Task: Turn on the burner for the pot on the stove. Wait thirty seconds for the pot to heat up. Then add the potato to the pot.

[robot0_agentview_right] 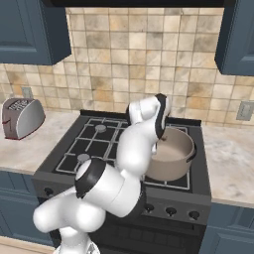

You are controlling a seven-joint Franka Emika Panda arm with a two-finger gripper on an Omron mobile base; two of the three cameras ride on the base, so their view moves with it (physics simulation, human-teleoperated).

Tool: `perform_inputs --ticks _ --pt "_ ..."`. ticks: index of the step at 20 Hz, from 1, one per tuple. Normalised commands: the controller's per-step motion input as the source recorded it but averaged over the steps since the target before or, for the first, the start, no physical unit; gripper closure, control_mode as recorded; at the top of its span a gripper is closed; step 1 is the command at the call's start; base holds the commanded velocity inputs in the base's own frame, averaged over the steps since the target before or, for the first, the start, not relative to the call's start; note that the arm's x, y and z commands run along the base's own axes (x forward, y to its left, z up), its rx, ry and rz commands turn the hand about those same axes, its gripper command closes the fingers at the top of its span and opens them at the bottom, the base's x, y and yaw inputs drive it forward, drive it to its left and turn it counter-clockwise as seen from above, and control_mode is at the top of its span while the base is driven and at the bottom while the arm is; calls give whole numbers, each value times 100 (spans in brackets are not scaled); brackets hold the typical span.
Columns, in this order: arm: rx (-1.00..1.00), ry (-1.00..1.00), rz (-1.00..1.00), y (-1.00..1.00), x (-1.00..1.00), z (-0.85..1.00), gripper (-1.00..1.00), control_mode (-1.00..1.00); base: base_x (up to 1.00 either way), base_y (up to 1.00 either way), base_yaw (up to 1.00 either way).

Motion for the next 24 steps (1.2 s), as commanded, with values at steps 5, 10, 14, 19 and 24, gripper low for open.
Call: perform_inputs --ticks 5,10,14,19,24 --pt "10 35 0 -45 23 0 100 -100 0 0 0" --pt "12 27 0 -54 23 7 100 -100 0 0 0" --pt "18 27 0 -54 24 6 100 -100 0 0 0" --pt "22 28 0 -52 24 3 100 -100 0 0 0" --pt "18 26 0 -39 10 2 -100 -100 0 0 0"
